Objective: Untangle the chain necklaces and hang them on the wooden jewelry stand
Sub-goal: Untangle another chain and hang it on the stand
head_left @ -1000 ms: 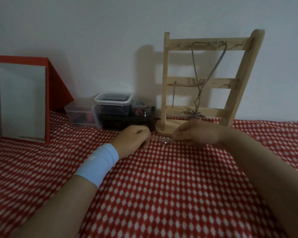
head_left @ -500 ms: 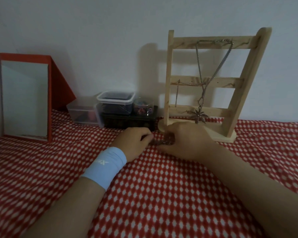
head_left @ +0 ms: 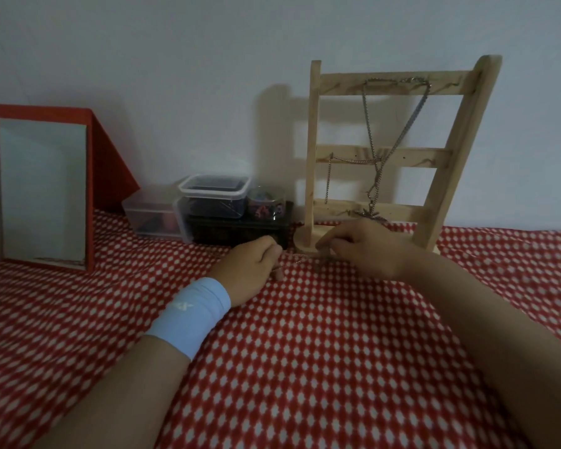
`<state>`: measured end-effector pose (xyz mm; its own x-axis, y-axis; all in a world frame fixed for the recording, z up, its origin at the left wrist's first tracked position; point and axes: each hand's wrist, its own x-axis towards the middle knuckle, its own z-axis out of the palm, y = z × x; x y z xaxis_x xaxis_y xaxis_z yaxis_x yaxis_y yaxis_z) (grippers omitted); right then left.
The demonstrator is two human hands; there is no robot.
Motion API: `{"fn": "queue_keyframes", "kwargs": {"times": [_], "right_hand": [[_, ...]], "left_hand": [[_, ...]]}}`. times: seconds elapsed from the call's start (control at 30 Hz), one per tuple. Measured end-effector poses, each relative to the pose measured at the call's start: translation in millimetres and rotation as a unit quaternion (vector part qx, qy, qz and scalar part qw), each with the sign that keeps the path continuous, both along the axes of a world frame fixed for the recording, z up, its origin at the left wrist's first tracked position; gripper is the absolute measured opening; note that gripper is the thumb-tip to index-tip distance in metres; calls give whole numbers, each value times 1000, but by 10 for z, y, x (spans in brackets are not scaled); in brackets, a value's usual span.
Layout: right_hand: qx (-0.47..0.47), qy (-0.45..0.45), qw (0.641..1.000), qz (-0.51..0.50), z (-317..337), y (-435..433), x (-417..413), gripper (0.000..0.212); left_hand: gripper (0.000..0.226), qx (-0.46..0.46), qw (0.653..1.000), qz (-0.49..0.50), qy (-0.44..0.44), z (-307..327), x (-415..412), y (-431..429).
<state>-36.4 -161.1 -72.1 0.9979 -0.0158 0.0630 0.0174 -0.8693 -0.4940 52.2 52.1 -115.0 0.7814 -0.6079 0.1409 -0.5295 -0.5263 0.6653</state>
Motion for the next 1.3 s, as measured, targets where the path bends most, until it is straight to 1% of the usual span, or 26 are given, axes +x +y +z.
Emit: {"fn": "queue_keyframes", "kwargs": {"times": [0.03, 0.07, 0.13, 0.17, 0.2, 0.23, 0.33, 0.4, 0.5, 0.57, 0.6, 0.7, 0.8, 0.87, 0.93, 0.97, 1.0, 1.03, 1.07, 1.13, 1.2, 1.27, 1.3], "right_hand": [[3, 3, 1000, 2, 12, -8, -9, 33], [9, 4, 1000, 5, 25, -11, -18, 35], [39, 2, 999, 3, 63, -14, -38, 35], [62, -1, 998, 2, 81, -21, -47, 34], [85, -1, 996, 4, 88, -41, -52, 33], [110, 4, 994, 9, 95, -54, -57, 32], [172, 37, 984, 33, 121, -89, -74, 30], [181, 54, 981, 45, 138, -116, -79, 29], [160, 56, 984, 50, 147, -114, -72, 27], [146, 56, 986, 55, 132, -119, -50, 28], [131, 60, 988, 58, 120, -127, -36, 29], [96, 98, 988, 72, 128, -125, -42, 33], [66, 166, 980, 83, 111, -108, -45, 35], [38, 192, 977, 83, 96, -73, -40, 34], [15, 197, 976, 86, 93, -29, -35, 32], [9, 196, 977, 87, 95, -17, -34, 31], [6, 193, 977, 88, 99, -12, -35, 30], [10, 189, 977, 94, 102, -12, -38, 30], [17, 182, 978, 98, 102, -18, -39, 30], [30, 158, 981, 105, 113, -29, -48, 30], [58, 133, 985, 97, 113, -58, -46, 31], [106, 128, 983, 82, 110, -86, -42, 32], [118, 129, 982, 78, 106, -100, -40, 33]], "left_hand": [[37, -5, 1000, -5, 8, 2, -25, -9], [38, -33, 999, -2, 27, 12, -51, -19], [39, -124, 989, 25, 80, 51, -66, -16], [38, -158, 982, 41, 90, 81, -55, -1], [36, -168, 981, 56, 80, 109, -32, 20], [34, -151, 985, 70, 49, 136, 2, 50], [37, -56, 990, 100, -77, 212, 103, 159], [39, -37, 989, 98, -103, 287, 121, 215], [40, -11, 987, 93, -133, 373, 129, 260], [41, 15, 987, 85, -136, 400, 127, 272], [41, 38, 989, 79, -123, 414, 127, 278], [42, 117, 991, 45, -39, 476, 108, 289], [42, 233, 972, 7, 30, 514, 62, 291], [30, 303, 953, -5, 25, 498, 33, 262], [16, 341, 939, -12, -46, 487, -13, 197], [19, 327, 941, -19, -87, 483, -49, 144], [24, 287, 951, -33, -110, 468, -86, 82], [27, 235, 964, -56, -109, 445, -131, 13], [28, 185, 975, -82, -91, 419, -193, -48], [29, 123, 985, -109, -42, 316, -293, -149], [25, 68, 993, -94, -26, 201, -309, -194], [17, -9, 998, -66, -13, 160, -286, -179], [13, -49, 997, -56, 7, 163, -273, -168]]}}
